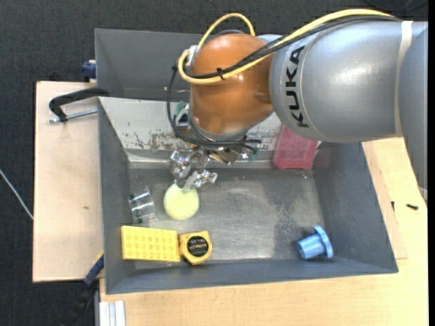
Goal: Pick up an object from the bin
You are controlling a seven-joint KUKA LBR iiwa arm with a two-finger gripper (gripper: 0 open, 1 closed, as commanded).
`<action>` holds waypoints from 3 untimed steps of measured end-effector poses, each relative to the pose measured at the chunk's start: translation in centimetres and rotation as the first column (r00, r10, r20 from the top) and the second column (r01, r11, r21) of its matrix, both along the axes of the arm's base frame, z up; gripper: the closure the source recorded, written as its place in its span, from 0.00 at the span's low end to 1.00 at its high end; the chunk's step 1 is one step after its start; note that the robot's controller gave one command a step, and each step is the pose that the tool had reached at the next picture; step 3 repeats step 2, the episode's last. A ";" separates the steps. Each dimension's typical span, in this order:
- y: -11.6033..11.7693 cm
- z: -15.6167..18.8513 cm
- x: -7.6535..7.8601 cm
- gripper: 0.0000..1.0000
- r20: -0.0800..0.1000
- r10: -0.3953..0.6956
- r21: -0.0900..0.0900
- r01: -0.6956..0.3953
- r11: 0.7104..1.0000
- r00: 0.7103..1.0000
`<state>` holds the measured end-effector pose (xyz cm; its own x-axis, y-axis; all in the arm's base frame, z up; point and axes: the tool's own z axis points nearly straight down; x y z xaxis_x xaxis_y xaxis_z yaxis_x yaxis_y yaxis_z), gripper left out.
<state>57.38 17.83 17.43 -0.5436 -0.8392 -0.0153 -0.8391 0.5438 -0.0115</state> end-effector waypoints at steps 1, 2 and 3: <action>0.6 -1.3 0.2 1.00 0.000 0.063 -0.001 -0.063 0.998 0.998; 2.6 -4.4 0.3 1.00 -0.024 0.225 -0.005 -0.226 0.974 0.974; 2.6 -4.4 0.3 1.00 -0.024 0.225 -0.005 -0.226 0.974 0.974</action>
Offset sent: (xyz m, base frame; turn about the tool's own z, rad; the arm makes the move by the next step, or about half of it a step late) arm 0.0151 0.0446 -0.0098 -0.3322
